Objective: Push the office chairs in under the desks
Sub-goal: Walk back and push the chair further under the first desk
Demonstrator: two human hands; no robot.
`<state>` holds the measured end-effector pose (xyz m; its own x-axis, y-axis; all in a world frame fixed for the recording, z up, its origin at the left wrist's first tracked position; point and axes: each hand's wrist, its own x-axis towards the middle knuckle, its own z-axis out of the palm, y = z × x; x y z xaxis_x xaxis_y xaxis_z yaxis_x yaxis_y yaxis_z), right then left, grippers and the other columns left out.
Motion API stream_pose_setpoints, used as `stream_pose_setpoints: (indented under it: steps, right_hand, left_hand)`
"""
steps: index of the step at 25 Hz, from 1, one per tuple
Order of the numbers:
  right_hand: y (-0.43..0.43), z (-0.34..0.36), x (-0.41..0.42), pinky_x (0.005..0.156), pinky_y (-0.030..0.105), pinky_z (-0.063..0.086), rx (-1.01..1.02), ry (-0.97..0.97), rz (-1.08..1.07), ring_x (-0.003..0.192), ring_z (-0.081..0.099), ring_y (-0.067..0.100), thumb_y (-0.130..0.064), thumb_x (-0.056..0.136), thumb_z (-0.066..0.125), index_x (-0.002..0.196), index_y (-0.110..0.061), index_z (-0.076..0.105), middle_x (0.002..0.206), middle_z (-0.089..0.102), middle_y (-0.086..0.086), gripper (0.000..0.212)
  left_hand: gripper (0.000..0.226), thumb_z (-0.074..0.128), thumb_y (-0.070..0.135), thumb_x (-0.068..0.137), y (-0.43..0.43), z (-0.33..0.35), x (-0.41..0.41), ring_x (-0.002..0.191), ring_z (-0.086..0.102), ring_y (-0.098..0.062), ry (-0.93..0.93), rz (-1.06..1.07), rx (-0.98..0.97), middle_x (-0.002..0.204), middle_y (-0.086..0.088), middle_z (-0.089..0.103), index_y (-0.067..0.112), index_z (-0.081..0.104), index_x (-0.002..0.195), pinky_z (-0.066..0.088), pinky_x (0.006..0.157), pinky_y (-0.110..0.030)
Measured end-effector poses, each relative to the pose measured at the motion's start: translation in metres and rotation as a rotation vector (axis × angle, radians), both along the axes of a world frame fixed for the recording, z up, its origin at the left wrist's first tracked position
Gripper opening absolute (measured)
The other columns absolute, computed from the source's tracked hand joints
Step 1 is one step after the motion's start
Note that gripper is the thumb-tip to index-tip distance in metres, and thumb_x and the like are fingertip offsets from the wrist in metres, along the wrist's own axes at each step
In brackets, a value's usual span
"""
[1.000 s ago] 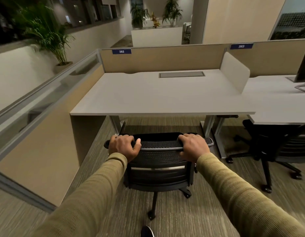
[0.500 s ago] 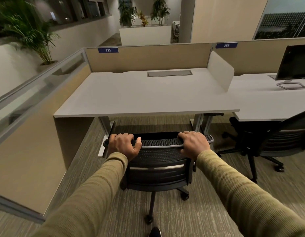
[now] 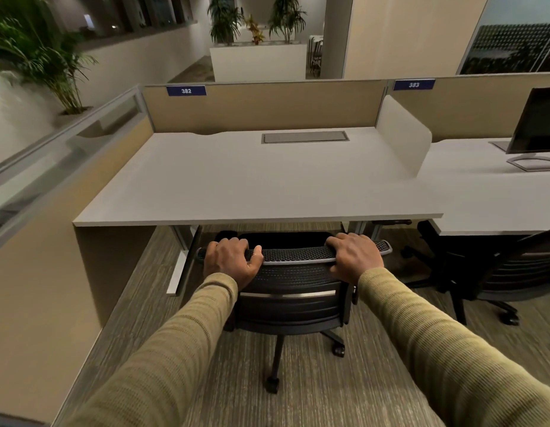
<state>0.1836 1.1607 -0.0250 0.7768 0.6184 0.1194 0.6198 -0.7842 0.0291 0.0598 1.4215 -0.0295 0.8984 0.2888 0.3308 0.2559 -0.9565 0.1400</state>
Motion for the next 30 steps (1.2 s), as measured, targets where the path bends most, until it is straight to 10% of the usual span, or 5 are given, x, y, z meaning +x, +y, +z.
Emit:
stream_pose_setpoints:
  steps: [30]
  right_hand:
    - [0.042,0.000,0.178,0.083,0.035,0.041,-0.030,0.034,-0.109,0.095,0.058,0.023,-0.038,0.073,0.068,0.112,-0.028,0.061,0.105,0.064,-0.002,0.041]
  left_hand:
    - [0.058,0.028,0.054,0.091,0.043,-0.012,0.193,0.066,0.044,-0.023,0.003,-0.025,-0.025,0.073,-0.008,0.061,0.011,0.064,0.079,0.040,0.073,-0.039]
